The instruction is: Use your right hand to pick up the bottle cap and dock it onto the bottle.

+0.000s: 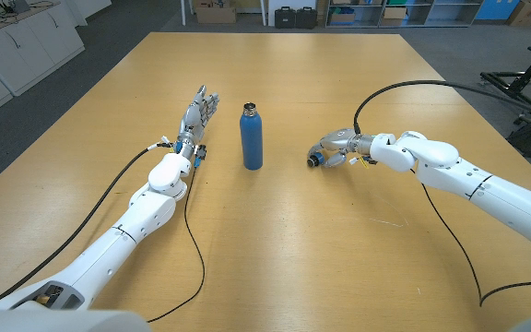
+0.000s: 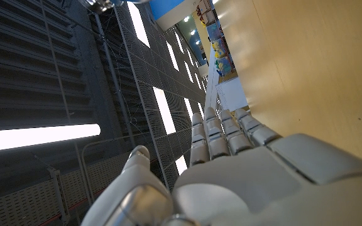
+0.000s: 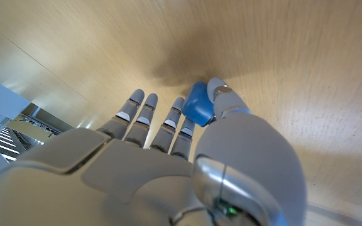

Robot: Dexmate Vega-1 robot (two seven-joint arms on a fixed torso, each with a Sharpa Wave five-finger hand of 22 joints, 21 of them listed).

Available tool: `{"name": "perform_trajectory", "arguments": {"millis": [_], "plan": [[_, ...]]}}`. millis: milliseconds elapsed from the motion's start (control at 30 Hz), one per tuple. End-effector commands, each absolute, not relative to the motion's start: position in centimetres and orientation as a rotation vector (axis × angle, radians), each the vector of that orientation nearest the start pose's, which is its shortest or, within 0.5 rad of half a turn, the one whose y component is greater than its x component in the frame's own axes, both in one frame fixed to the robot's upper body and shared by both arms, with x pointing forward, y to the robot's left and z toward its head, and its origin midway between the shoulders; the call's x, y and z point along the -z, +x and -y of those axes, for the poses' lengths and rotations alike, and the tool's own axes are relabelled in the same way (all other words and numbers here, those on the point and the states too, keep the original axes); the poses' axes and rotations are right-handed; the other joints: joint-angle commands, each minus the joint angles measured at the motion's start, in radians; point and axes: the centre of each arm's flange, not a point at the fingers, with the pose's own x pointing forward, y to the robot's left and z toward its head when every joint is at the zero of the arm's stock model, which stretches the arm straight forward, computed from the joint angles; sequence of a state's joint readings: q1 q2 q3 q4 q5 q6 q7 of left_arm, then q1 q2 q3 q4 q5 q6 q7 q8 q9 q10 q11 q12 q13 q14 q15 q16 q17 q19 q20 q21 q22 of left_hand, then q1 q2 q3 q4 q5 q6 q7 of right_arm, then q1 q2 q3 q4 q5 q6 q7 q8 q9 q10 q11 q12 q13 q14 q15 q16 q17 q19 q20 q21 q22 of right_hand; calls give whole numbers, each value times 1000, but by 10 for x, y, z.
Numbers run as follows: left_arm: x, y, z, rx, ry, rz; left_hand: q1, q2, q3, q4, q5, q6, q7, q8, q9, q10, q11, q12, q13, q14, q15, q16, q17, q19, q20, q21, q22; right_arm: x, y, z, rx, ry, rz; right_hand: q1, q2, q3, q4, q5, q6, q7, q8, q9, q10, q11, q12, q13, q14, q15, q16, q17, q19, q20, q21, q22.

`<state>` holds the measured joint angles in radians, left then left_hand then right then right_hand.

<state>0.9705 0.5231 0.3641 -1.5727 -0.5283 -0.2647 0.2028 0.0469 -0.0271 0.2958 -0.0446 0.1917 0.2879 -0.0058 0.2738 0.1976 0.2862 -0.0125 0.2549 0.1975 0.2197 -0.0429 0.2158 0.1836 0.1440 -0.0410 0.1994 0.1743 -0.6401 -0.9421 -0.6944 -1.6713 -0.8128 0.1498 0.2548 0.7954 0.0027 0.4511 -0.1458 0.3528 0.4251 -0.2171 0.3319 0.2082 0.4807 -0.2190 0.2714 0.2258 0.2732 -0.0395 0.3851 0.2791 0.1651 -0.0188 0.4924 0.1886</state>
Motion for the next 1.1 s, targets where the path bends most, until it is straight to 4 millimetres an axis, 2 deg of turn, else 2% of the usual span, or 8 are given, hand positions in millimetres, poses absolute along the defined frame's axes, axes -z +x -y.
{"name": "perform_trajectory", "arguments": {"millis": [33, 67, 167, 300, 1100], "plan": [[22, 603, -254, 124, -21, 673, 1, 13, 4, -5, -4, 8, 1, -1, 4, 10, 0, -2, 5, 8, -20, -3, 4, 6, -17, -2, 3, -2, 611, 249, -235, -1925, 631, 10, 8, -9, 5, 12, 151, -4, 60, 1, 173, -2, 46, 6, 169, -122, 36, -10, 65, -15, 22, 3], [22, 603, -254, 124, -21, 673, 1, 13, 4, -5, -4, 8, 1, -2, 4, 9, 0, -3, 5, 8, -19, -3, 4, 6, -17, -2, 3, -3, 610, 250, -228, -1917, 638, 9, 11, -12, 7, 13, 181, -4, 71, 1, 206, -2, 53, 6, 195, -119, 40, -13, 74, -16, 25, 3], [22, 603, -253, 126, -21, 673, 1, 13, 4, -5, -4, 8, 1, -2, 4, 10, 0, -3, 5, 8, -18, -3, 4, 6, -17, -2, 3, -7, 607, 253, -199, -1896, 662, 9, 25, -15, 11, 15, 262, -5, 103, 4, 290, -2, 68, 5, 263, -134, 48, -20, 104, -24, 34, 3], [22, 604, -253, 129, -20, 672, 1, 13, 4, -5, -4, 8, 1, -2, 5, 12, 1, -3, 5, 9, -19, -3, 4, 6, -17, -2, 3, -12, 601, 256, -152, -1886, 690, 11, 34, -16, 13, 16, 312, -6, 117, -1, 336, -3, 69, -1, 301, -142, 49, -24, 123, -34, 40, 3], [16, 602, -247, 143, -17, 684, 0, 15, 4, -8, -4, 15, 1, -4, 5, 13, -4, -7, 6, 8, -20, -6, 4, 5, -18, -3, 3, -47, 556, 241, 152, -2009, 885, 16, 41, -14, 11, 19, 331, -7, 120, -5, 354, -3, 64, -6, 320, -149, 46, -26, 130, -39, 42, 3]]}}
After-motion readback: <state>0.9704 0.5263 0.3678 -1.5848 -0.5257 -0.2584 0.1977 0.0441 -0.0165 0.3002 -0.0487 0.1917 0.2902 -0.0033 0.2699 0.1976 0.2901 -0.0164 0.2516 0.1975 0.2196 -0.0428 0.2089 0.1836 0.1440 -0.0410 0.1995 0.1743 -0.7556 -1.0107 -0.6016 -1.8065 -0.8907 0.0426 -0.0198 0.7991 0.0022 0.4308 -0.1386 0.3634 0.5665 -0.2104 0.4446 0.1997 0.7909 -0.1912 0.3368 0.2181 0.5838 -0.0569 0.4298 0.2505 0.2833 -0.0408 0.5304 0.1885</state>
